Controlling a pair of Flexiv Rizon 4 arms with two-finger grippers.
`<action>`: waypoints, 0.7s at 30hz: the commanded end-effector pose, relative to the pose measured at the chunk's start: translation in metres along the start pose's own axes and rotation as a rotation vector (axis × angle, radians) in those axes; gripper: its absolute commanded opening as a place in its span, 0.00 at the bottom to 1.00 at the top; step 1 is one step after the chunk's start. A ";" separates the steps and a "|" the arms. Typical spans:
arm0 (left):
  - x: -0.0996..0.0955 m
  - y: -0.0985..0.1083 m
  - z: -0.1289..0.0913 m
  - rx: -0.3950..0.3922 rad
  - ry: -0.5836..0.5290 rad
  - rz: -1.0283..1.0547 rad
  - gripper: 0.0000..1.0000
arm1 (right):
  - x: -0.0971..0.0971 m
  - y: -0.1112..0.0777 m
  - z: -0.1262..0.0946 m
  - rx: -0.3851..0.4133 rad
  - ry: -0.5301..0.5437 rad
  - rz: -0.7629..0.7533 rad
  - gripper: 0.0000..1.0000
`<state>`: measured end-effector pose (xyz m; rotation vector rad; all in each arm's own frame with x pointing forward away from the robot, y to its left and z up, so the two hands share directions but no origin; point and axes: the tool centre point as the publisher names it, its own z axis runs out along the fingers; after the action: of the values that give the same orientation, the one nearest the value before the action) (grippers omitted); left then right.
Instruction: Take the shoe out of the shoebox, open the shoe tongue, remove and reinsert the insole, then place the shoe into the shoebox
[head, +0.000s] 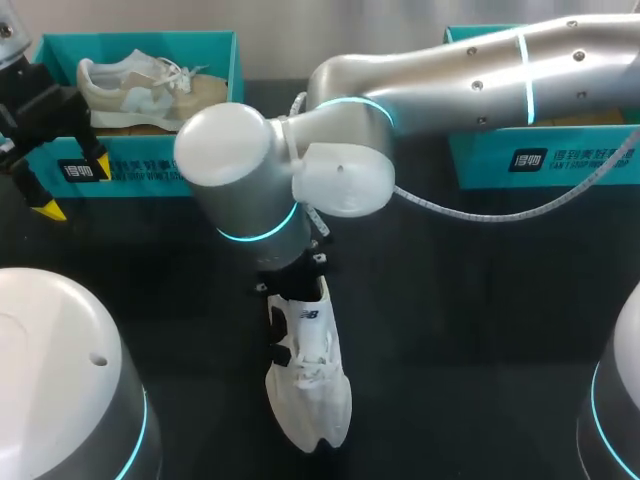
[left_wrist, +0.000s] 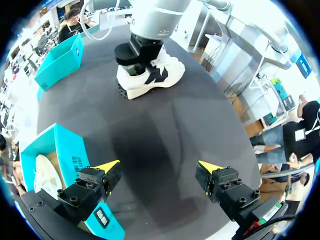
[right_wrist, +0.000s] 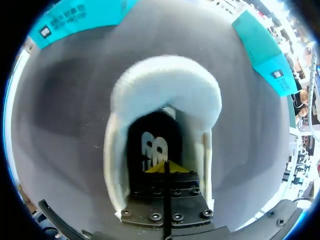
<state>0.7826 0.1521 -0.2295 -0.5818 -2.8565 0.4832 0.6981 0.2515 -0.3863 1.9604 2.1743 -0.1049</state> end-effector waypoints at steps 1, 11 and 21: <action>0.001 0.000 0.000 -0.003 -0.001 0.000 1.00 | 0.008 -0.002 -0.021 -0.066 0.023 0.298 0.00; 0.001 0.000 0.000 -0.003 -0.001 0.000 1.00 | 0.018 0.001 0.025 0.097 0.187 0.317 0.00; 0.001 0.000 0.000 -0.003 -0.001 0.000 1.00 | 0.016 -0.002 0.021 0.083 0.217 0.311 0.00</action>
<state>0.7826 0.1522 -0.2294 -0.5817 -2.8565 0.4834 0.7030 0.2683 -0.3994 2.3124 2.1721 0.0198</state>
